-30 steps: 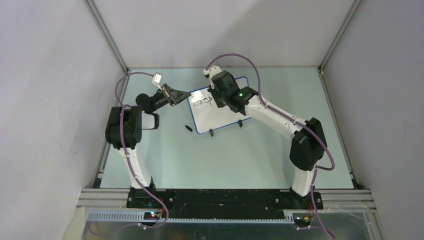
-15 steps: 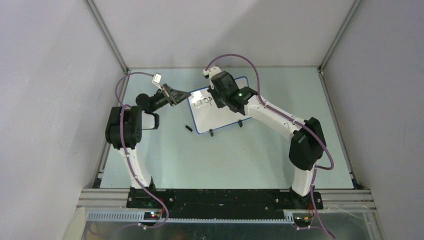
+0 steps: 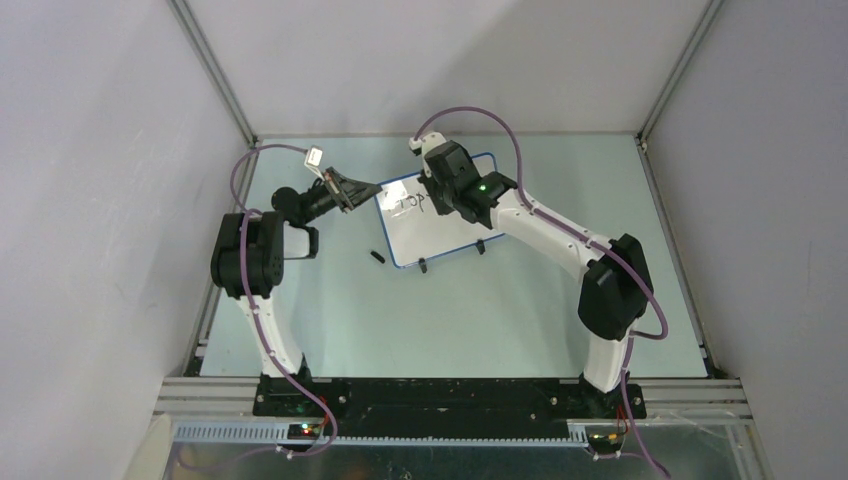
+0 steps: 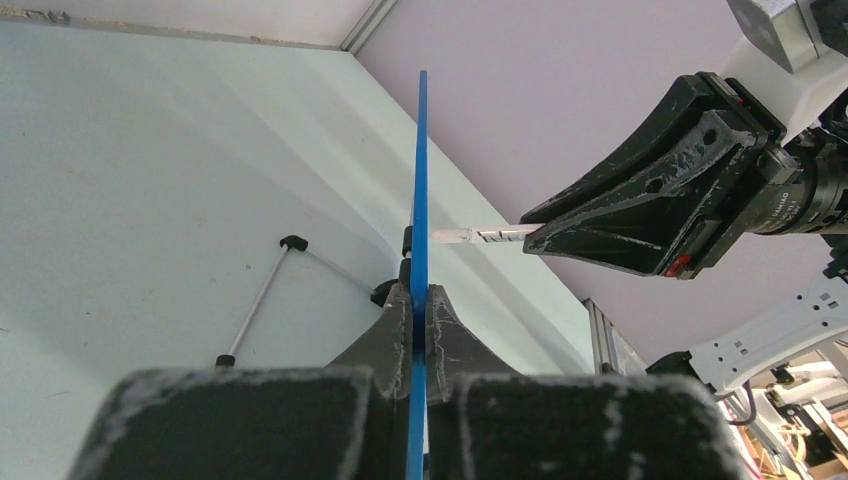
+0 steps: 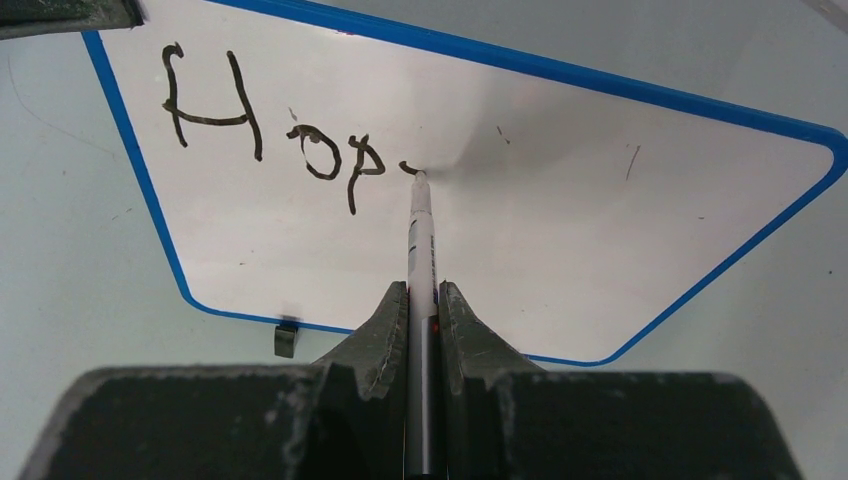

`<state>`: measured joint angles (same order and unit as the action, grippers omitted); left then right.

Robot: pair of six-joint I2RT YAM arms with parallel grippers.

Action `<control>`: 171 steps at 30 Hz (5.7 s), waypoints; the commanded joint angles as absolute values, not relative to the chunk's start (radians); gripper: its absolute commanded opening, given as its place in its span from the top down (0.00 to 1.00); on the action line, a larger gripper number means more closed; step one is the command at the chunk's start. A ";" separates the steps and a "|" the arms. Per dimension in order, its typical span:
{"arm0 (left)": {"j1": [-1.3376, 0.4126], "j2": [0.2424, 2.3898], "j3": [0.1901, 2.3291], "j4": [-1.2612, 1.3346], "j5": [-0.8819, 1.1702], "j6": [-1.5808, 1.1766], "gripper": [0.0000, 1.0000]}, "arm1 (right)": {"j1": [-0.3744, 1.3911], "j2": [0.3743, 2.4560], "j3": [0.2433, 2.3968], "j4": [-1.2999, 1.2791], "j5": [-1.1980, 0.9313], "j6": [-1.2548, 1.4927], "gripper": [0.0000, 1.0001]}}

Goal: Write a sentence on the whiteboard

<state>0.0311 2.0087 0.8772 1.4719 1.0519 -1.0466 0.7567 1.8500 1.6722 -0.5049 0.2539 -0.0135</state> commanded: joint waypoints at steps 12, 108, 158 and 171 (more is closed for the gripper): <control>0.027 2.006 0.895 1.526 1.080 -1.049 1.00 | 0.744 1.878 1.775 -0.512 0.271 -0.008 1.00; 0.028 2.006 0.899 1.525 1.082 -1.051 1.00 | 0.864 1.580 1.213 0.070 0.144 0.064 1.00; 0.025 2.007 0.897 1.525 1.084 -1.050 1.00 | 0.818 1.616 1.119 0.112 0.189 0.021 1.00; 0.025 2.007 0.898 1.525 1.084 -1.050 1.00 | 0.815 1.640 1.150 0.079 0.175 0.023 1.00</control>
